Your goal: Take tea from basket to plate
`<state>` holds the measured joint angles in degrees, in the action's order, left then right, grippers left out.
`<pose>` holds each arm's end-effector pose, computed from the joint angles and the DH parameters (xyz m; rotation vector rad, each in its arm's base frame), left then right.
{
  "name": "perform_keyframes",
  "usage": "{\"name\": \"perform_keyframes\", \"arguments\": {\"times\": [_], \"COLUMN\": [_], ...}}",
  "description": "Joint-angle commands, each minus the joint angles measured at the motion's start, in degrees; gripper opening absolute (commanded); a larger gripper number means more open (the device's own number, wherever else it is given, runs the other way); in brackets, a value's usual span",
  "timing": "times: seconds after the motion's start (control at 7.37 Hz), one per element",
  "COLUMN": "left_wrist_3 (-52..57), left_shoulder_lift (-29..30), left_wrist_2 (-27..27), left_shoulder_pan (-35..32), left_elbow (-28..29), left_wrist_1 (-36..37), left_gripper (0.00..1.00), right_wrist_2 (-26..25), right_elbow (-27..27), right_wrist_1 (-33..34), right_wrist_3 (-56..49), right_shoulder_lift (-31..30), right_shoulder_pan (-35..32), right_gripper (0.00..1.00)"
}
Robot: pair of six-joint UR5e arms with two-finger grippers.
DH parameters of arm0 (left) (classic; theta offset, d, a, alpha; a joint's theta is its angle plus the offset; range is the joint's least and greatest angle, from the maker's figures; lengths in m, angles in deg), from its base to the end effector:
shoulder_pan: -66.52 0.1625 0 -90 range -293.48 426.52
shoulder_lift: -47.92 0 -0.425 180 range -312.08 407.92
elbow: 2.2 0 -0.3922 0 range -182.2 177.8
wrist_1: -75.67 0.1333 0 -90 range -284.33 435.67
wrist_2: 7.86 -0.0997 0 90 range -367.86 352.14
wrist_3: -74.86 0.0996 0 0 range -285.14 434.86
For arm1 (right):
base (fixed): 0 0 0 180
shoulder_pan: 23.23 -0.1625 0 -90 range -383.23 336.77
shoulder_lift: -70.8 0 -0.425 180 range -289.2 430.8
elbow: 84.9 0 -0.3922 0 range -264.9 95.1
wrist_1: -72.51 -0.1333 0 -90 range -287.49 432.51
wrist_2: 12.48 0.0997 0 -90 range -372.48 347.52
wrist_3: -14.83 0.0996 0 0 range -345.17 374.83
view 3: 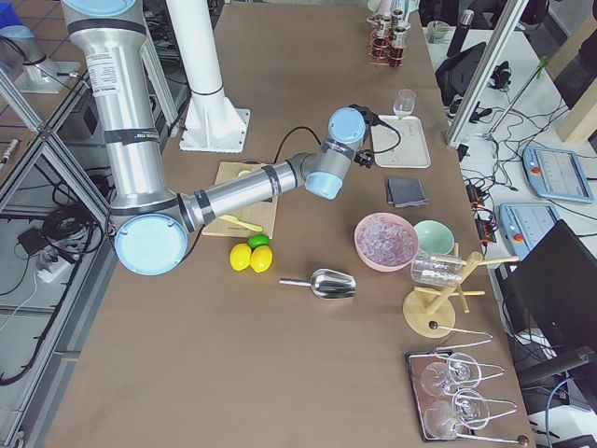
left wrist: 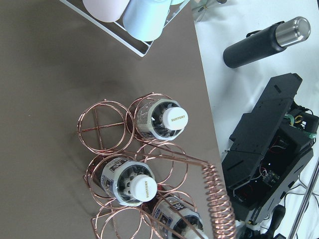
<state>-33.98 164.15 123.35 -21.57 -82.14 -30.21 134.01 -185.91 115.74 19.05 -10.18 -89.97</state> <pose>-0.0447 -0.6907 0.4451 -0.3032 0.9333 -1.5331 -0.1611 -0.5021 0.3779 0.8461 -1.1192 -0.8491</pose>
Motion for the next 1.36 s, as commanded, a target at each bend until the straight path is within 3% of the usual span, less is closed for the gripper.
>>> {"name": "perform_keyframes", "arguments": {"times": [0.0, 0.41, 0.68, 0.95, 1.09, 1.22], "left_wrist_3": [-0.6, -3.8, -5.4, -6.0, -6.3, -6.2], "left_shoulder_lift": [1.3, 1.8, 1.9, 1.7, 1.8, 1.8], "left_wrist_2": [-0.1, -0.1, -0.2, -0.1, 0.0, 0.2], "left_shoulder_pan": [1.4, 3.0, 3.5, 3.6, 3.6, 3.2], "left_elbow": [4.8, 5.8, 5.6, 5.4, 5.3, 5.2], "left_wrist_1": [-3.3, -3.8, -4.1, -4.2, -4.2, -4.2], "left_gripper": [0.97, 0.95, 0.87, 0.41, 0.03, 0.0], "right_wrist_2": [0.3, 0.4, -0.1, -0.1, -0.3, -0.7], "right_elbow": [1.7, 3.7, 6.0, 6.8, 7.0, 7.0], "right_wrist_1": [-8.4, -15.5, -20.7, -25.7, -27.7, -30.2], "right_wrist_3": [0.1, 0.1, 0.2, 4.8, 7.3, 10.7], "right_shoulder_lift": [-0.9, -0.7, -0.1, -0.1, 0.1, 0.1], "right_shoulder_pan": [0.0, 0.0, 0.1, 0.1, 0.3, 0.3], "right_gripper": [1.0, 1.0, 1.0, 1.0, 1.0, 1.0]}}
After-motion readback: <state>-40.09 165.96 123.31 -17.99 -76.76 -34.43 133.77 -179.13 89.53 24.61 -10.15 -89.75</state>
